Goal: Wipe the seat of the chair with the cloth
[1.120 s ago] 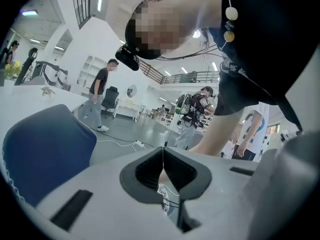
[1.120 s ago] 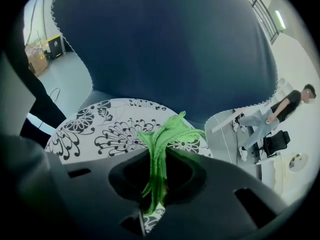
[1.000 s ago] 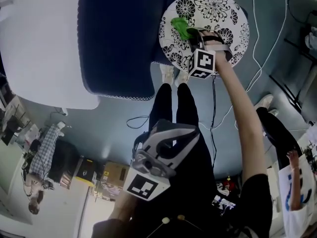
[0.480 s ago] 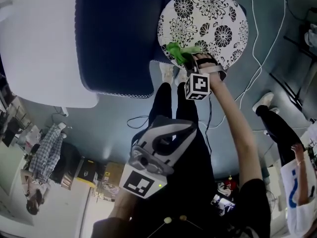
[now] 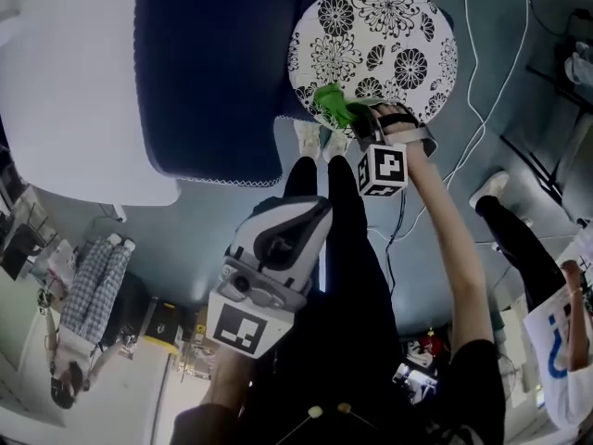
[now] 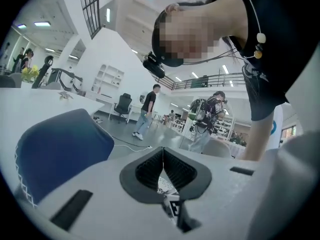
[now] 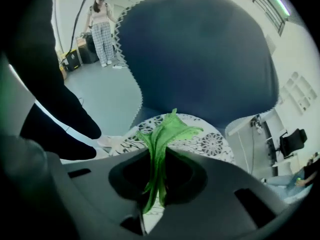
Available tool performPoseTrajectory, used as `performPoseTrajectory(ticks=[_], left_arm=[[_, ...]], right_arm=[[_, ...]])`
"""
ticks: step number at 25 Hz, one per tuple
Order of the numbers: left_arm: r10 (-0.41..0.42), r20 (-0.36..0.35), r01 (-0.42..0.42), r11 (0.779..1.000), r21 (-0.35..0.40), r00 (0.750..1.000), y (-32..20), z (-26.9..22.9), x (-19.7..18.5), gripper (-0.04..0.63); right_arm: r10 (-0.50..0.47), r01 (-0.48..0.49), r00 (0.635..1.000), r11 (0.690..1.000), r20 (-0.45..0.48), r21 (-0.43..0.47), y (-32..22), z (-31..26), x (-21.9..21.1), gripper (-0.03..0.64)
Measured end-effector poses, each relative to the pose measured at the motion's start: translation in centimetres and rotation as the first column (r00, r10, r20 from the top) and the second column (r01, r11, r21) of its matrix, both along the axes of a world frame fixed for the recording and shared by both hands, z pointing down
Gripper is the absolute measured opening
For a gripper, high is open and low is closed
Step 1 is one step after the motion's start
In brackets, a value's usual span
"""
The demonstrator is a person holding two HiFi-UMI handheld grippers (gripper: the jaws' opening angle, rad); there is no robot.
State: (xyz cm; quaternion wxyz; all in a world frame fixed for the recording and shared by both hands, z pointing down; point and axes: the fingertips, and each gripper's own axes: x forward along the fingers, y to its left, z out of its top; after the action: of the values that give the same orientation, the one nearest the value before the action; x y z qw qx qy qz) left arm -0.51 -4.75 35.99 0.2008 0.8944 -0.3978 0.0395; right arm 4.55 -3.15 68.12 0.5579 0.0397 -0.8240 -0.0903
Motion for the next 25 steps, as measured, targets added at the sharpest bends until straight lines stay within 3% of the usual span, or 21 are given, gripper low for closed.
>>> performPoseTrajectory(ticks=[5, 15, 18, 25], left_arm=[[-0.006, -0.041, 0.005, 1.000, -0.015, 0.999, -0.5, 0.7, 0.4, 0.008], [-0.032, -0.014, 0.033, 0.998, 0.061, 0.999, -6.9, 2.1, 0.3, 0.008], [-0.042, -0.017, 0.043, 0.996, 0.075, 0.999, -8.5, 2.3, 0.5, 0.006], [-0.014, 0.024, 0.012, 0.996, 0.085, 1.000, -9.7, 3.2, 1.3, 0.006]], right_arm=[[0.099, -0.089, 0.994, 0.976, -0.042, 0.199, -10.7, -2.1, 3.1, 0.055], [0.265, -0.198, 0.954, 0.907, -0.139, 0.371, -25.8, -1.0, 10.4, 0.057], [0.310, -0.235, 0.937, 0.900, -0.161, 0.368, -27.6, -0.3, 11.4, 0.055], [0.271, -0.218, 0.941, 0.943, -0.203, 0.250, -23.4, 3.7, 10.7, 0.055]])
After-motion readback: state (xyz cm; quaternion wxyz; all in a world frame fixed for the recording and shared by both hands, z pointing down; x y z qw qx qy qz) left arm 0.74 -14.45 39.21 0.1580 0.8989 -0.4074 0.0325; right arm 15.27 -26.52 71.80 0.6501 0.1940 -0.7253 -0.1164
